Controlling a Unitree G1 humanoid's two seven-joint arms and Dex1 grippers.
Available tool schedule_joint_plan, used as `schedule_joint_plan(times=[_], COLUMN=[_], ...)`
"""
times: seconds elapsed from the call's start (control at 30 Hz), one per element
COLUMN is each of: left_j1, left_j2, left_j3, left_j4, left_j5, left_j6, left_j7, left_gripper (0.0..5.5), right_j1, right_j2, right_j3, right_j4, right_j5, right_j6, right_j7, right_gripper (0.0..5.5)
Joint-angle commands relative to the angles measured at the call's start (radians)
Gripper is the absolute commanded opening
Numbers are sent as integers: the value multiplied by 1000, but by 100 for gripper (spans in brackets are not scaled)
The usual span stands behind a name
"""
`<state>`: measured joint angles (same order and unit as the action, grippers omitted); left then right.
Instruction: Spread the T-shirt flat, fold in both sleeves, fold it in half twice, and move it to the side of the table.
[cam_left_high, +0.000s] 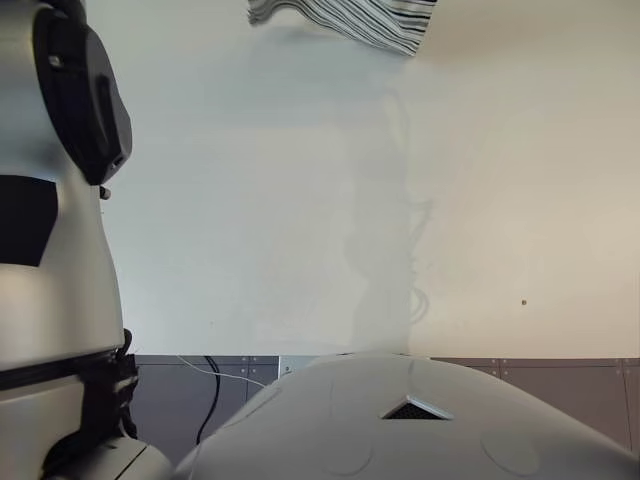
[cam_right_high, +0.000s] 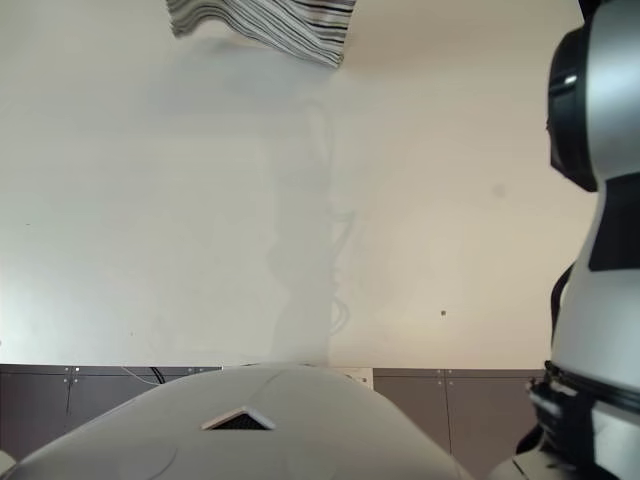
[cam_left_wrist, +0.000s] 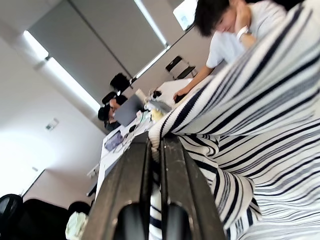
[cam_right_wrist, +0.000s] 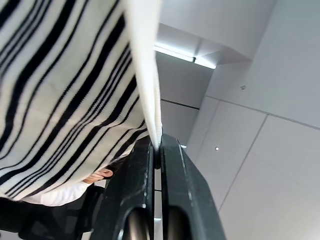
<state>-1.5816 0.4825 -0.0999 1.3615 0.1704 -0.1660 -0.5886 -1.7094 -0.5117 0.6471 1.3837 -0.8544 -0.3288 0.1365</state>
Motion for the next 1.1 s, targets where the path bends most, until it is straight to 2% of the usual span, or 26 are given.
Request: schedule_joint_plan(times=[0.03, 0.13, 0.2, 0.27, 0.33, 0.43, 0.5, 0.67, 0.83, 0.93, 1.03, 1.07, 1.1], left_j1=[6, 180, 427, 790, 1077, 1321, 1409, 1560, 1723, 1759, 1805, 1820, 1831], left_j2=[62, 93, 103, 122, 146, 176, 197, 263, 342, 363, 379, 383, 387], left_j3=[63, 120, 129, 101, 64, 12, -10, -34, -95, -136, -189, -199, -201], left_j4=[-10, -92, -337, -829, -1216, -1522, -1647, -1843, -1873, -1835, -1728, -1701, -1689], left_j5=[-32, -149, -279, -436, -529, -563, -564, -511, -371, -287, -137, -97, -82], left_j6=[-53, -126, -85, 87, 203, 252, 268, 277, 169, 83, -100, -138, -153], left_j7=[-151, -562, -786, -830, -801, -762, -753, -767, -774, -742, -688, -664, -650], left_gripper=[10, 10, 10, 10, 10, 10, 10, 10, 10, 10, 10, 41, 60], right_j1=[-57, 32, 196, 532, 802, 1019, 1116, 1315, 1521, 1630, 1704, 1719, 1740], right_j2=[-86, -174, -239, -407, -569, -735, -821, -1042, -1170, -1176, -1087, -1060, -1053], right_j3=[-6, -95, -150, -105, -65, -36, -43, -120, -165, -193, -220, -230, -244], right_j4=[-11, -66, -155, -584, -974, -1223, -1335, -1611, -1833, -1881, -1900, -1902, -1908], right_j5=[-9, 131, 310, 692, 967, 1077, 1121, 1203, 1241, 1196, 1112, 1083, 1071], right_j6=[-93, -374, -585, -542, -398, -308, -252, -88, 48, 115, 204, 219, 230], right_j7=[-3, 207, 472, 771, 912, 987, 1048, 1152, 1088, 1037, 956, 936, 929], right_gripper=[12, 12, 12, 12, 12, 12, 12, 12, 12, 12, 12, 10, 36])
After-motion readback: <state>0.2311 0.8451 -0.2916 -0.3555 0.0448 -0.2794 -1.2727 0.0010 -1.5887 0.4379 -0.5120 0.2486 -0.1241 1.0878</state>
